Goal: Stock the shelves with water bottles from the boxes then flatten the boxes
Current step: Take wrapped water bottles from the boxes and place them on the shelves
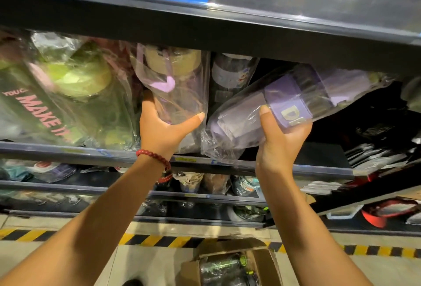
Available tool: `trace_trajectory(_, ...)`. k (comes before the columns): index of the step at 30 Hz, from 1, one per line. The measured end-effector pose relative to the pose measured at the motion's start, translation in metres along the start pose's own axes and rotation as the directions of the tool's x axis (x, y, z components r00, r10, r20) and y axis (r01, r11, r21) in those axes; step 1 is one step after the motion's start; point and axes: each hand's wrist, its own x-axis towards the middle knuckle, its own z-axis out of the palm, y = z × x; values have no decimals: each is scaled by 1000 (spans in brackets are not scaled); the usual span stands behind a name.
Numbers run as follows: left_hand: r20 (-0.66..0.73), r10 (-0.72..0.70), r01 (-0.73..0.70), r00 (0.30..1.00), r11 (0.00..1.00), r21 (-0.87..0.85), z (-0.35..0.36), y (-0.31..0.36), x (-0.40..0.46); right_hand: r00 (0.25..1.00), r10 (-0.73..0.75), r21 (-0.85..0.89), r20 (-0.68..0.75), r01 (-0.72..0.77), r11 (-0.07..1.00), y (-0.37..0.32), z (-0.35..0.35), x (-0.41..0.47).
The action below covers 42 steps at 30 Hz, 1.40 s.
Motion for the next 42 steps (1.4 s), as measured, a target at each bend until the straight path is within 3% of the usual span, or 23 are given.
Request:
trace_trajectory(7, 95, -61, 56, 994, 997, 54, -12, -19, 2, 993, -59, -247, 100, 82, 966, 22, -2, -7)
trace_trajectory(15, 91, -79, 66, 993, 988, 140, -15, -18, 4, 969, -51, -513, 242, 173, 841, 27, 8, -15)
trace_trajectory(21, 162, -132, 103, 978, 979, 177, -21, -16, 3, 930, -78, -586, 359, 290, 757, 35, 18, -19)
trace_trajectory(28, 200, -109, 52, 974, 960, 274, -26, -21, 4, 937, -45, -642, 345, 271, 717, 35, 17, -15)
trace_trajectory(37, 204, -87, 50, 975, 983, 178, -26, -28, 2, 931, -66, -650, 360, 301, 698, 39, 18, -16)
trace_trajectory(42, 278, -93, 13, 956, 961, 275, -37, -27, 6, 932, -41, -672, 360, 289, 682, 35, 16, -21)
